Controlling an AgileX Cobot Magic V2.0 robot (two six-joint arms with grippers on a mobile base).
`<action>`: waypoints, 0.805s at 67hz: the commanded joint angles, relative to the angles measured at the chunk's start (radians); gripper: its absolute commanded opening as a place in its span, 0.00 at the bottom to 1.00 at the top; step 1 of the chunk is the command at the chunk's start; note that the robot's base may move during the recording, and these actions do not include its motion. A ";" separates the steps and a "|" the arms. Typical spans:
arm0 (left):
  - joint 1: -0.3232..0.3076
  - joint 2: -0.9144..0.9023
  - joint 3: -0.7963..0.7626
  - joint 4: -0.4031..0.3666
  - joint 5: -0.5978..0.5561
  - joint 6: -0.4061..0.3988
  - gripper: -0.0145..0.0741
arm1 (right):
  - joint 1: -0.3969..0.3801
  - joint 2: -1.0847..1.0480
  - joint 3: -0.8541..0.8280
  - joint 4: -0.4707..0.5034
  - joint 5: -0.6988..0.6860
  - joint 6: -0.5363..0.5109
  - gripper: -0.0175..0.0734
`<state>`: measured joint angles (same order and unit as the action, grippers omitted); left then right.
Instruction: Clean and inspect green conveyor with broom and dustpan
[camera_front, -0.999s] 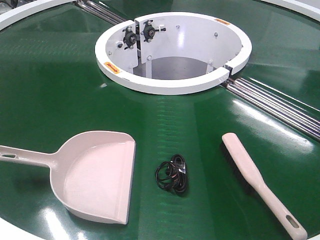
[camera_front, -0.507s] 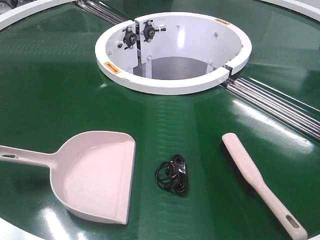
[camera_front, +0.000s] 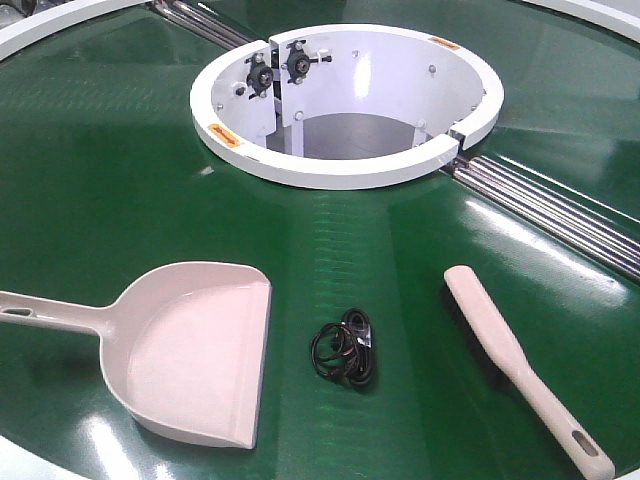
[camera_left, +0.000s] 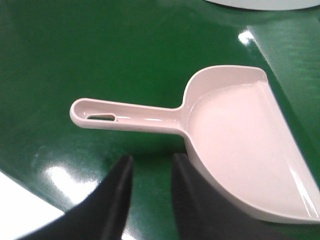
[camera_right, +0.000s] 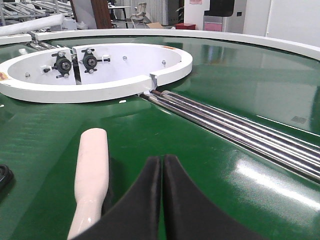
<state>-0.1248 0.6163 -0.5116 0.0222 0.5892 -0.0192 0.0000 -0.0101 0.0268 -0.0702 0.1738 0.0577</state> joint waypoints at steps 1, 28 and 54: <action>0.000 0.007 -0.034 -0.007 -0.049 0.002 0.55 | -0.004 -0.018 0.021 -0.002 -0.075 -0.003 0.18; 0.000 0.013 -0.065 -0.022 -0.022 -0.025 0.71 | -0.004 -0.018 0.021 -0.002 -0.075 -0.003 0.18; 0.000 0.375 -0.508 -0.034 0.416 0.280 0.71 | -0.004 -0.018 0.021 -0.002 -0.076 -0.003 0.18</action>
<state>-0.1248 0.9083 -0.9138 0.0000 0.9479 0.1437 0.0000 -0.0101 0.0268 -0.0702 0.1738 0.0577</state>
